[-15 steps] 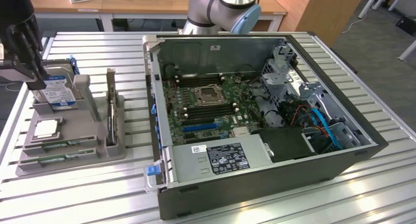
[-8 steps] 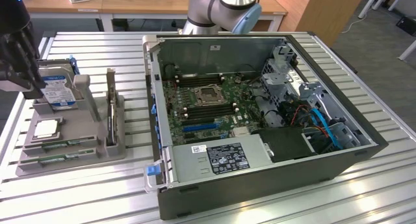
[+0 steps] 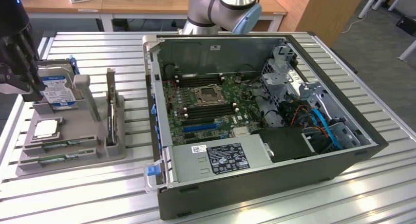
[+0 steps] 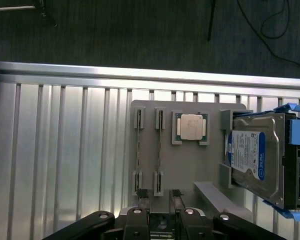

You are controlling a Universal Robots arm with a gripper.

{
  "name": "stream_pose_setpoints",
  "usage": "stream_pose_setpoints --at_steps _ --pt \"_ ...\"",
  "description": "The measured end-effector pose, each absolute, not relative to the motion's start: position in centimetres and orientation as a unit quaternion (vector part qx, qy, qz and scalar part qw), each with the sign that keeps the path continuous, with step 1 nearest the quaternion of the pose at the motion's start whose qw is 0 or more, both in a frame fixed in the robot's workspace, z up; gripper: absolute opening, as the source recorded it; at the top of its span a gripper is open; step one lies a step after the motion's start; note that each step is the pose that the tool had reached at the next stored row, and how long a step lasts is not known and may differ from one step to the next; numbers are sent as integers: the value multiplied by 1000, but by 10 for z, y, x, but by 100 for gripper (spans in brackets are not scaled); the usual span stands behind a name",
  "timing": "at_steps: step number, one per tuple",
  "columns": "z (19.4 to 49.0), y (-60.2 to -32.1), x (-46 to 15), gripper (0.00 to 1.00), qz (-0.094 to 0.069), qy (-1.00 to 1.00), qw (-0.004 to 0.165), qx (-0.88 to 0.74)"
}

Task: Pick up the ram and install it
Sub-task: 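Pick up the ram and move it above insertion slot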

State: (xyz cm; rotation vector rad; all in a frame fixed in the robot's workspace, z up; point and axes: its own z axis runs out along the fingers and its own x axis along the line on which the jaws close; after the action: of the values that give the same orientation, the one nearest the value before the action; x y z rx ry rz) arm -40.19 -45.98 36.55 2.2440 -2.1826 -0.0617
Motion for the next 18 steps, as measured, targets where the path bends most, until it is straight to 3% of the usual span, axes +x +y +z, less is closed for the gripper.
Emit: stream_pose_setpoints --at_steps 18 --pt "333 -460 -402 30 -20 -697 5 717"
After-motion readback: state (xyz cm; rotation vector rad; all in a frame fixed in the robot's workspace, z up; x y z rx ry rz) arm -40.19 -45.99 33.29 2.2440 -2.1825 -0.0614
